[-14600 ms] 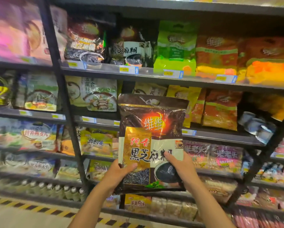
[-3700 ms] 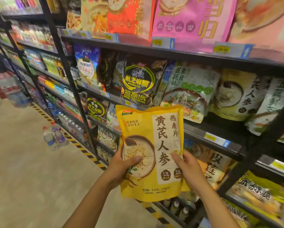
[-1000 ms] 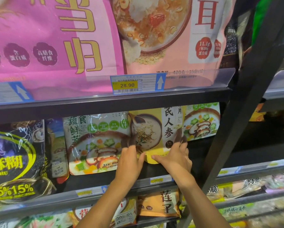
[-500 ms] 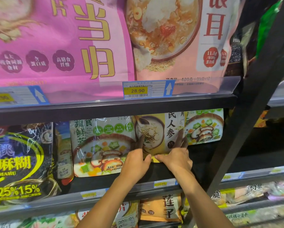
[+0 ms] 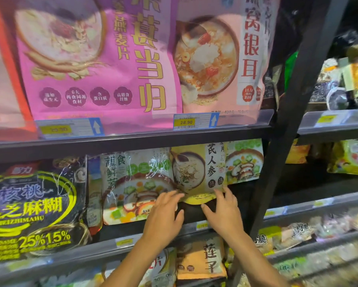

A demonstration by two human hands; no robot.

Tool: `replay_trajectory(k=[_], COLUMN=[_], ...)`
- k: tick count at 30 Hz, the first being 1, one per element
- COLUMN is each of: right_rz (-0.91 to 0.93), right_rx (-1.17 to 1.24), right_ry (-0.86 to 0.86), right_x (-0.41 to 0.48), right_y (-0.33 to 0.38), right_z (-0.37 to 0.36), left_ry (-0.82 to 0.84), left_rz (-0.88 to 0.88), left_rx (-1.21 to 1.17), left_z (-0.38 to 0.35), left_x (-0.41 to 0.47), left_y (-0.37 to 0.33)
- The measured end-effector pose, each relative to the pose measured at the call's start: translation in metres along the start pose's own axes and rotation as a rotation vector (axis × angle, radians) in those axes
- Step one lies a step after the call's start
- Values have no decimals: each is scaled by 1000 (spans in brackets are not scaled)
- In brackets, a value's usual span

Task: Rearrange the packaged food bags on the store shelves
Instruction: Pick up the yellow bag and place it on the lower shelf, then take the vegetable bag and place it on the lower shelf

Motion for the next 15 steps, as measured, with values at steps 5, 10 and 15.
replay_trajectory(k=[5, 10, 15], right_rz=[72, 91, 83], right_rx=[10, -17, -47], right_ry=[-16, -26, -75], right_x=[-60, -117, -160], right_y=[6, -3, -27], right_z=[5, 11, 30], left_ry=[31, 38, 61], left_rz=[-78, -102, -116], left_rx=[202, 218, 216], left_z=[3, -2, -11], left_x=[-49, -93, -124], left_y=[3, 1, -18])
Point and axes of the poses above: each hand's wrist, its own x-axis towards the middle knuckle, its own z-axis out of the back of the hand, y = z × x, the point moved 7 cm from there along x, towards the middle knuckle, and after that the axes turned 2 degrees about z, right-handed, at the moved point
